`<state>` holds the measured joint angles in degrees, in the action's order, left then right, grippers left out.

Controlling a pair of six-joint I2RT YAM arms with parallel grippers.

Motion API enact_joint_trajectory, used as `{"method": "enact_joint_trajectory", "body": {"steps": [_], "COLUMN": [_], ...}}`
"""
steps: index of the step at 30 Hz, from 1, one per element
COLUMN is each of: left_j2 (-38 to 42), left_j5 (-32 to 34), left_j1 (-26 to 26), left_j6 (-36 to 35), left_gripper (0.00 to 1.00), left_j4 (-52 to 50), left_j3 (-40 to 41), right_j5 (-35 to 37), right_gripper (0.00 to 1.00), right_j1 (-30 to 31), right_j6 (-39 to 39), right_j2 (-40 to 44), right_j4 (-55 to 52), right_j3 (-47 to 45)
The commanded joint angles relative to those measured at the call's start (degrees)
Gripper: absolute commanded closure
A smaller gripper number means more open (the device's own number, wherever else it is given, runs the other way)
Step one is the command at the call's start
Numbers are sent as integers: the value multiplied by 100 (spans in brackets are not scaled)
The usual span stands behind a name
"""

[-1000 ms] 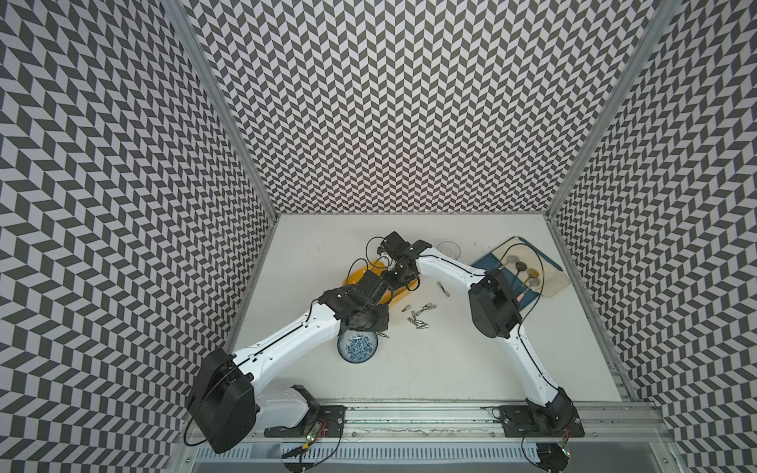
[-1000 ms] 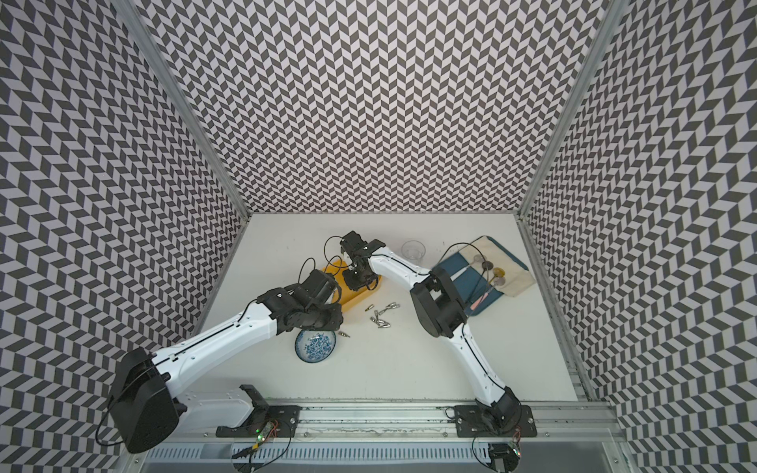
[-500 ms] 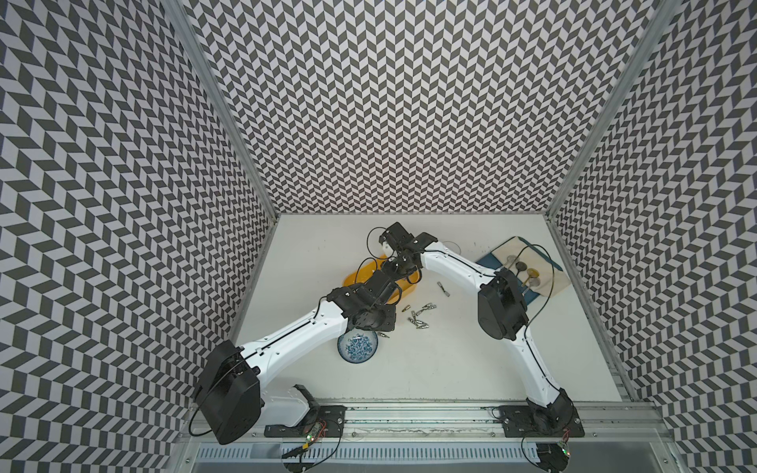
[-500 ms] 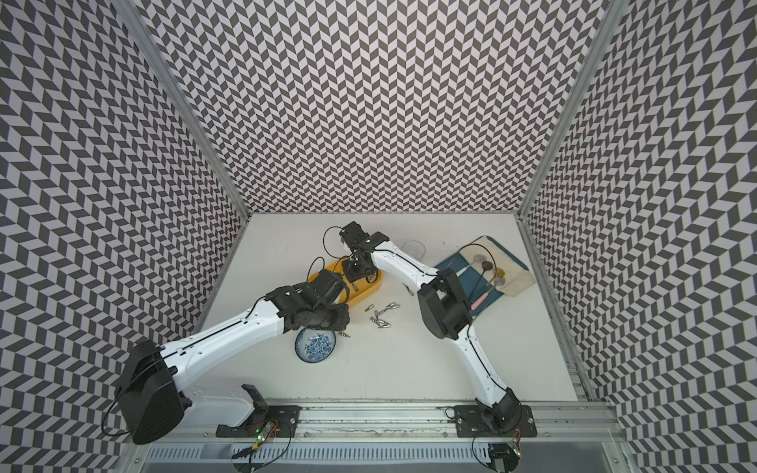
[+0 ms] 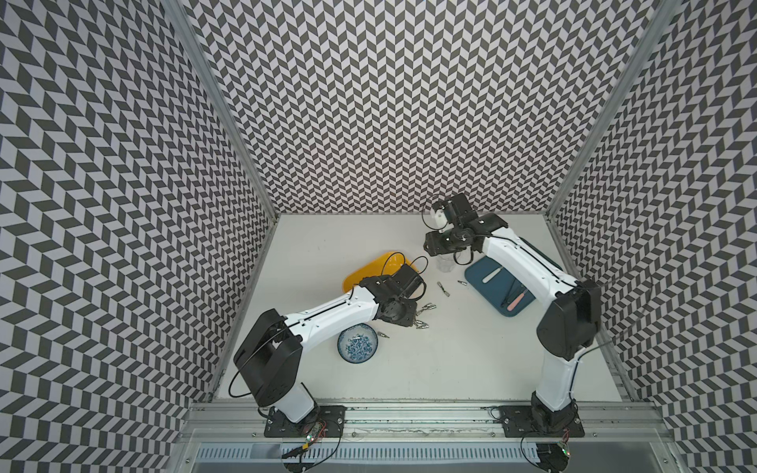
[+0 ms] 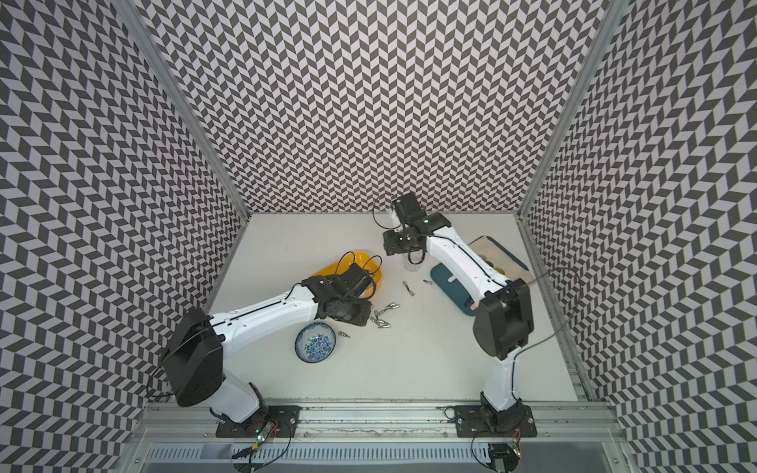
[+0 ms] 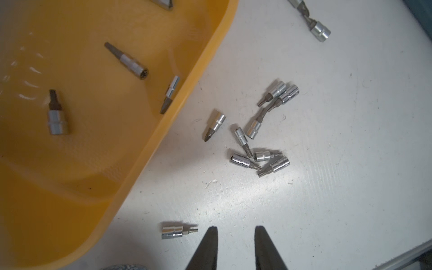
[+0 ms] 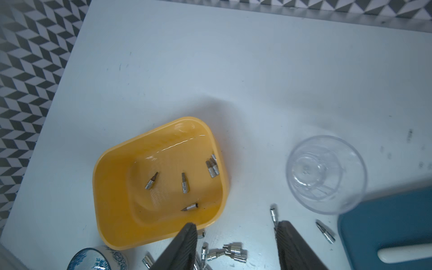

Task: Put the bit on the desktop into the storage box
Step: Pick up the screwdriver bit from the center of the board.

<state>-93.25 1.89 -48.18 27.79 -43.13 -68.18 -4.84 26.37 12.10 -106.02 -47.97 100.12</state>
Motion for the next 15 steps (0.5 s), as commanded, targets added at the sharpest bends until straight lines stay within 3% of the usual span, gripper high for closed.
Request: {"method": "enact_joint_trajectory", "body": {"steps": [1,15], "left_j2": [-378,-1491], "left_j5": [-52,-308], "left_j1": [-154,-441], "left_j6": [-494,-932], "left_gripper": [69,69], "left_j4": [59,309], "left_j3": [-425,-1005], "right_j5": [85,-2], "right_gripper": [40,38], "right_j1": [-505,-1163], "right_j6": [10,-50], "right_j2": [477,1218], "right_j4": [418,569], "right_j3": [-712,-1721]}}
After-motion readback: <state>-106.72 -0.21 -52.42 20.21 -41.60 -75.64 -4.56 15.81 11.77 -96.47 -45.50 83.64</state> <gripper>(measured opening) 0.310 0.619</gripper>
